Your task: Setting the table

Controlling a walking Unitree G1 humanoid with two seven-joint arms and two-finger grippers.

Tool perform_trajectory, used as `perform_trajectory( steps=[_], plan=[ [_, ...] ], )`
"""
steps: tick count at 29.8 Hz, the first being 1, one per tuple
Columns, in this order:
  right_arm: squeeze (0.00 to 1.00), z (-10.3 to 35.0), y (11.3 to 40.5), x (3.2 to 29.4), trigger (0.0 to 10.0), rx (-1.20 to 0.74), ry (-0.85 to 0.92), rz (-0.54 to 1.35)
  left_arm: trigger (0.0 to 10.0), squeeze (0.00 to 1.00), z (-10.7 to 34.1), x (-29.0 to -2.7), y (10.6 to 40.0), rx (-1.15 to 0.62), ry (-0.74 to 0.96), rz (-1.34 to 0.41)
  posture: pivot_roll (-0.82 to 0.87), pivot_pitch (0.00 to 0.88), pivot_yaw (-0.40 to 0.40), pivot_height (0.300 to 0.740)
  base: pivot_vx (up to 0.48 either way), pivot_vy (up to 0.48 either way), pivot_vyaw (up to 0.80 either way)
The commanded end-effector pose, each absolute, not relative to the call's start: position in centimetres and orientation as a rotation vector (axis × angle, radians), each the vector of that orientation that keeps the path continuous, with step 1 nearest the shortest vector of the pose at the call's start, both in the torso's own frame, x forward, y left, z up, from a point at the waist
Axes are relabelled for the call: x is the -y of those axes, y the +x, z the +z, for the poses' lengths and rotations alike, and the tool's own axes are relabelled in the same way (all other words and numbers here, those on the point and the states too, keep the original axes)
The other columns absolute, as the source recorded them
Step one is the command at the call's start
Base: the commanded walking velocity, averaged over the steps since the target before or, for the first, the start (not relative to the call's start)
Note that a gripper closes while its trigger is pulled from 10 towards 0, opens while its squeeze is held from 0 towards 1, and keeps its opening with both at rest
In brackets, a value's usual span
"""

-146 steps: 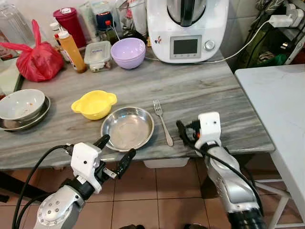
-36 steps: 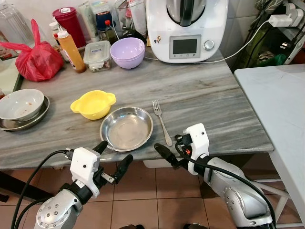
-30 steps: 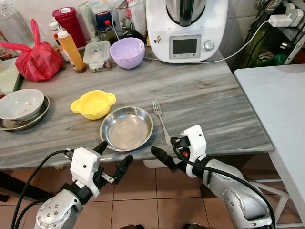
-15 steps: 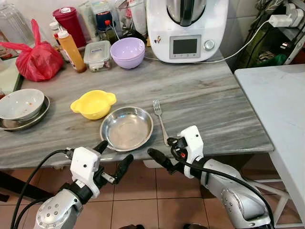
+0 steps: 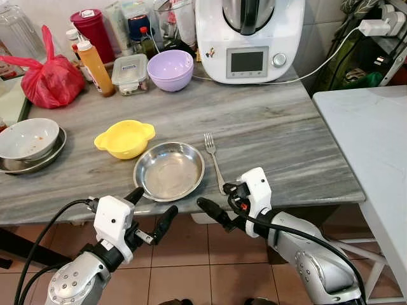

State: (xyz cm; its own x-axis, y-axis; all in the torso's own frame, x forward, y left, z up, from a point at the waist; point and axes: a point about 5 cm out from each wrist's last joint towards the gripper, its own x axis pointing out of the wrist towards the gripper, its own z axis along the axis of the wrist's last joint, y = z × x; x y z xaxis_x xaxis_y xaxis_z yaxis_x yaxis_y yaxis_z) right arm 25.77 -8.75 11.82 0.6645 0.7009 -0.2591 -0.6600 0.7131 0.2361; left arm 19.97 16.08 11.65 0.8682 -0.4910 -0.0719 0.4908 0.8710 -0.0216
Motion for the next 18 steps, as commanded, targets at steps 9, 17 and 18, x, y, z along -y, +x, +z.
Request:
perform_trajectory(
  steps=[9, 17, 18],
  plan=[
    [0.00, 15.8, 25.3, 10.8, 10.0, 0.002, -0.021, 0.673, 10.0, 0.00, 11.5, -16.7, 20.2, -0.071, -0.002, -0.497, -0.06, 0.126, 0.123, 0.740, 0.000, 0.000, 0.00],
    [0.00, 16.1, 25.6, 11.3, 10.0, 0.038, -0.029, 0.623, 10.0, 0.00, 11.3, -17.0, 20.2, -0.069, -0.001, -0.498, -0.06, 0.121, 0.122, 0.740, 0.000, 0.000, 0.00],
    [0.00, 16.3, 25.6, 11.3, 10.0, 0.054, -0.032, 0.609, 10.0, 0.00, 11.4, -17.0, 20.2, -0.062, 0.005, -0.492, -0.06, 0.120, 0.121, 0.740, 0.000, 0.000, 0.00]
  ],
)
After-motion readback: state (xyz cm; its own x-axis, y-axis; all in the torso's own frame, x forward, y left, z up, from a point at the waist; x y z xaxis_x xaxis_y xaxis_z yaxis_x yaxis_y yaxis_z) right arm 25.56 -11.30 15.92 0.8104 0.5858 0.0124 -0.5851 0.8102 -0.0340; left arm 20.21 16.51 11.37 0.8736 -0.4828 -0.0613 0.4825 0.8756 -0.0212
